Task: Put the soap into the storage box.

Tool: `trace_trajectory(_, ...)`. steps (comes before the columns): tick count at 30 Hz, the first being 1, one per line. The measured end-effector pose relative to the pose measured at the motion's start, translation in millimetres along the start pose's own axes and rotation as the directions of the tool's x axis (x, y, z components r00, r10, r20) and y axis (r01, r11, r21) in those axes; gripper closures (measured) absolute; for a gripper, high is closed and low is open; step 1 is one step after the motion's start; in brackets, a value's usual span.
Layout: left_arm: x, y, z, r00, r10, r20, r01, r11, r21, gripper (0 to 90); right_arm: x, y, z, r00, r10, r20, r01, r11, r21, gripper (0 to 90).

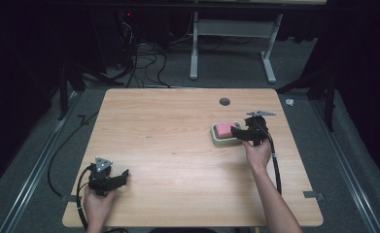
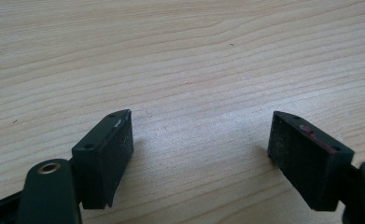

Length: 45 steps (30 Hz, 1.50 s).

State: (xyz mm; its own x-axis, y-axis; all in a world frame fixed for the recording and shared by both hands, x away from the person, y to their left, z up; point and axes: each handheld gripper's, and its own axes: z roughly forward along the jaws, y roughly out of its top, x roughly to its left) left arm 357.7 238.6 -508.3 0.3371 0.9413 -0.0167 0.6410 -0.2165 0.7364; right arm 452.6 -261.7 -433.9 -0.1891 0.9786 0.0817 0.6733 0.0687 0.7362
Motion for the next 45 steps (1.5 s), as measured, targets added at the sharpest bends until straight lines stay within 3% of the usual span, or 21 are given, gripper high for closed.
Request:
trace_trajectory(30, -0.1, 0.0, 0.0, 1.0, 0.0, -0.001, 0.0, 1.0, 0.0, 22.8, -35.5, -44.3, -44.8, 0.9999, 0.016, 0.002, -0.016, 0.999, -0.044, 23.7)
trace_trajectory(45, -0.1, 0.0, 0.0, 1.0, 0.001, -0.001, -0.001, 1.0, 0.0, 22.8, -37.6, -60.6, -61.3, 0.9995, 0.024, -0.019, -0.025, 0.997, -0.067, 23.0)
